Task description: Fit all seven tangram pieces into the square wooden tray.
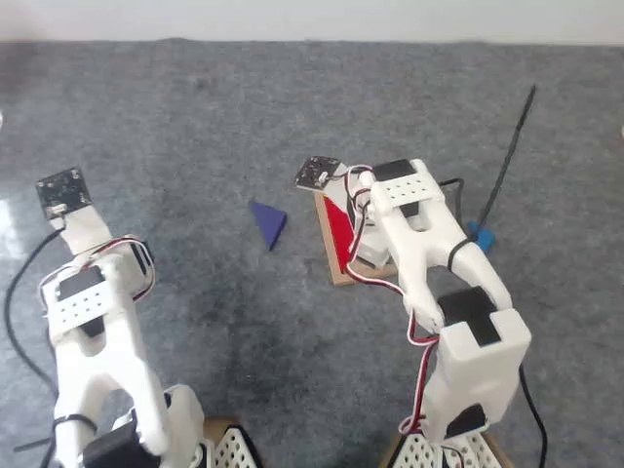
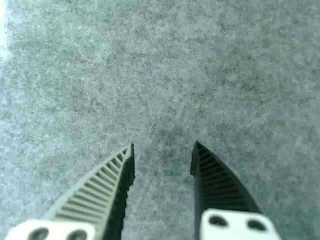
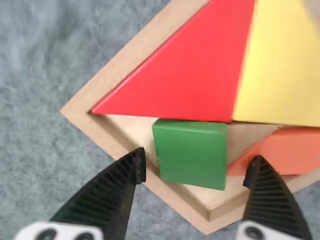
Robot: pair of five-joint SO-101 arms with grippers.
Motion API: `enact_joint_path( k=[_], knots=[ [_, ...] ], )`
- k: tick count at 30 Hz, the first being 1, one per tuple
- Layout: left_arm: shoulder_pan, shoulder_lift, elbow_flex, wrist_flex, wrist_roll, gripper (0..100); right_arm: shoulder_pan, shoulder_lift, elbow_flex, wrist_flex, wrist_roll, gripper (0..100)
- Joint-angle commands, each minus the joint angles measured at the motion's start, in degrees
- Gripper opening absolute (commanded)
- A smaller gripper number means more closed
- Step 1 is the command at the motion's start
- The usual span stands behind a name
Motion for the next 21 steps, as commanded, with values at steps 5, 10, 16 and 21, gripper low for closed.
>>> enact_joint_path(
  k=[5, 10, 16, 21],
  knots=[
    [0.35, -2.29, -1.19, 0.35, -0.53, 18, 0.13, -4.53, -4.75, -0.22, -0.97, 31.4],
    [0.35, -2.29, -1.19, 0.35, -0.53, 18, 4.00, -9.45, -8.26, -0.92, -6.24, 31.4],
    [0.35, -2.29, -1.19, 0.35, -0.53, 18, 7.60, -8.40, -5.27, -6.37, -13.27, 31.4],
    [0.35, -2.29, -1.27, 0.35, -0.53, 18, 7.34, -5.32, -5.19, -5.49, -13.27, 31.4]
  ],
)
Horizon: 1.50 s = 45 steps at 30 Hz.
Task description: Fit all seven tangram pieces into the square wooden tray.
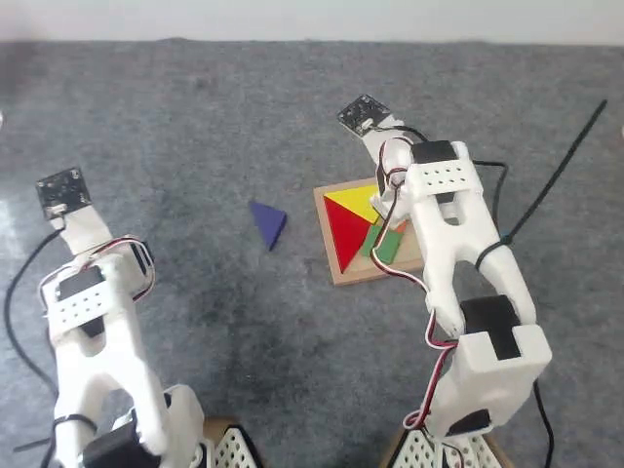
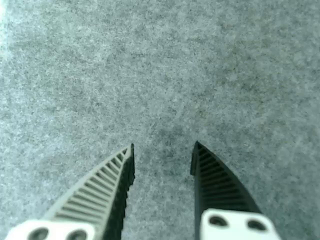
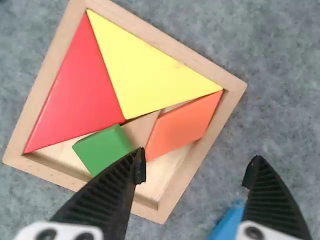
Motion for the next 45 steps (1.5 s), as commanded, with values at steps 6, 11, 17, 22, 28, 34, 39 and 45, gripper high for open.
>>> enact_joint_path(
  k=[6, 11, 17, 22, 28, 34, 39, 45],
  knots=[
    [0.35, -2.29, -1.27, 0.35, -0.53, 18, 0.22, 3.65, -0.26, 0.04, -0.79, 31.4],
    [0.35, -2.29, -1.27, 0.35, -0.53, 18, -0.22, 4.62, -0.18, 0.31, -0.35, 31.4],
    [0.26, -2.29, -1.36, 0.35, -0.53, 18, -5.58, 4.35, -0.18, 5.76, 2.73, 31.4],
    [0.18, -2.29, -1.36, 0.35, -0.53, 18, -6.99, 4.70, -0.09, 6.20, 2.73, 31.4],
    [0.26, -2.29, -1.36, 0.35, -0.53, 18, -3.30, 3.56, -0.62, 4.18, 1.93, 31.4],
    [0.35, -2.29, -1.27, 0.35, -0.53, 18, 6.11, 4.62, -9.05, 2.07, -2.90, 31.4],
    [0.35, -2.29, -1.27, 0.35, -0.53, 18, 6.29, 10.24, -9.85, -1.27, -2.81, 31.4],
    [0.35, -2.20, -1.27, 0.35, -0.53, 18, 6.11, 15.43, -13.45, -1.19, -2.81, 31.4]
  ],
)
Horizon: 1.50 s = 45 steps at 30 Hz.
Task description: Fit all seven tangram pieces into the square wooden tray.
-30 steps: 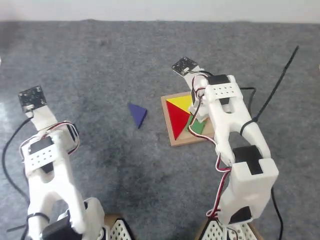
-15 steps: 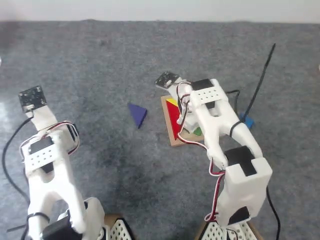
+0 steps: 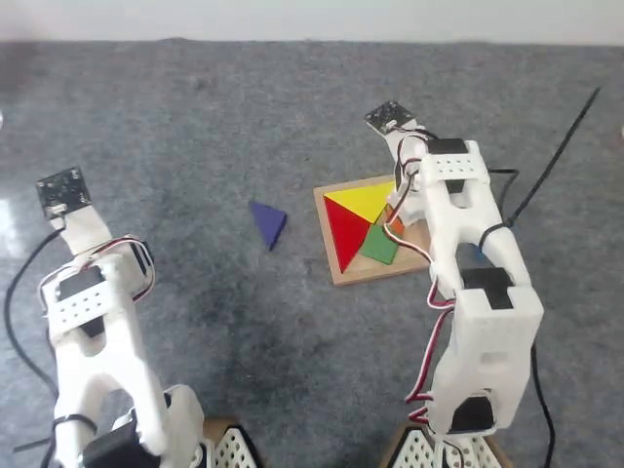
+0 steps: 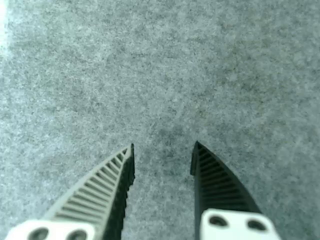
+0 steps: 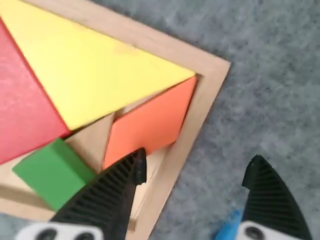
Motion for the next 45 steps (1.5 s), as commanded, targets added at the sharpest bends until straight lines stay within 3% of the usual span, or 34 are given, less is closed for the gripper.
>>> enact_joint_path(
  k=[1, 24, 32, 45],
  knots=[
    [0.35, -2.20, -1.27, 0.35, -0.53, 18, 0.40, 1.27, -4.04, -0.75, -0.70, 31.4],
    [0.18, -2.20, -1.19, 0.35, -0.53, 18, -2.15, 10.33, -12.84, -0.48, -2.02, 31.4],
    [0.18, -2.20, -1.19, 0.35, -0.53, 18, -0.84, 10.15, -20.75, 4.18, -9.23, 31.4],
    [0.18, -2.20, -1.27, 0.26, -0.53, 18, -3.82, -3.12, -14.68, 9.63, -11.16, 31.4]
  ],
)
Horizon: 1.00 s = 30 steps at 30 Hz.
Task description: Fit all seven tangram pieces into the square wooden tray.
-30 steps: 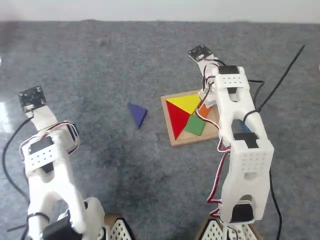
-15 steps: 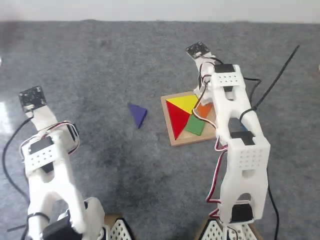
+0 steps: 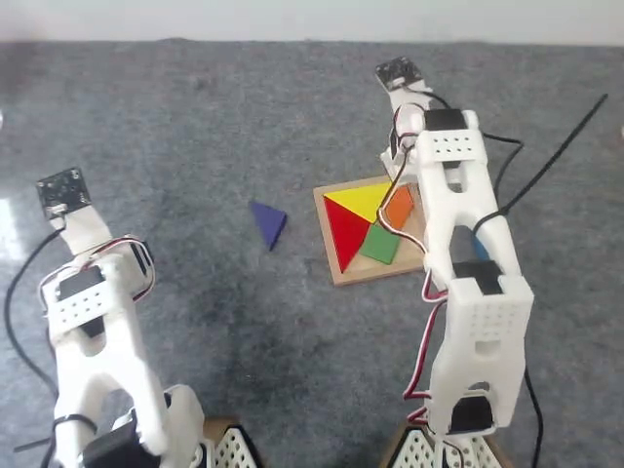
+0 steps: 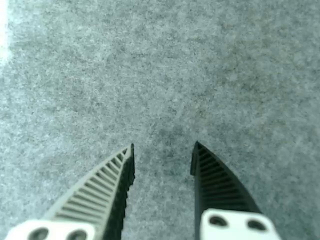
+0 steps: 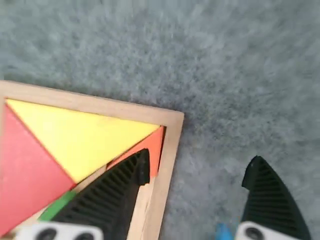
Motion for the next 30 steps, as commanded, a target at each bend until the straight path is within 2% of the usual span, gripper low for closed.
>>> enact_joint_path(
  k=[1, 7, 20, 30],
  knots=[
    [0.18, -2.20, -1.27, 0.26, -0.53, 18, -3.47, -6.64, 4.84, 2.95, 1.76, 31.4],
    [0.00, -2.20, -1.27, 0.35, -0.53, 18, -5.14, -7.25, 16.79, -4.18, 2.81, 31.4],
    [0.09, -2.20, -1.27, 0.35, -0.53, 18, -7.52, -7.43, 21.89, -4.53, 4.40, 31.4],
    [0.26, -2.20, -1.19, 0.35, -0.53, 18, -0.92, -11.30, 17.67, -2.95, 0.44, 31.4]
  ],
)
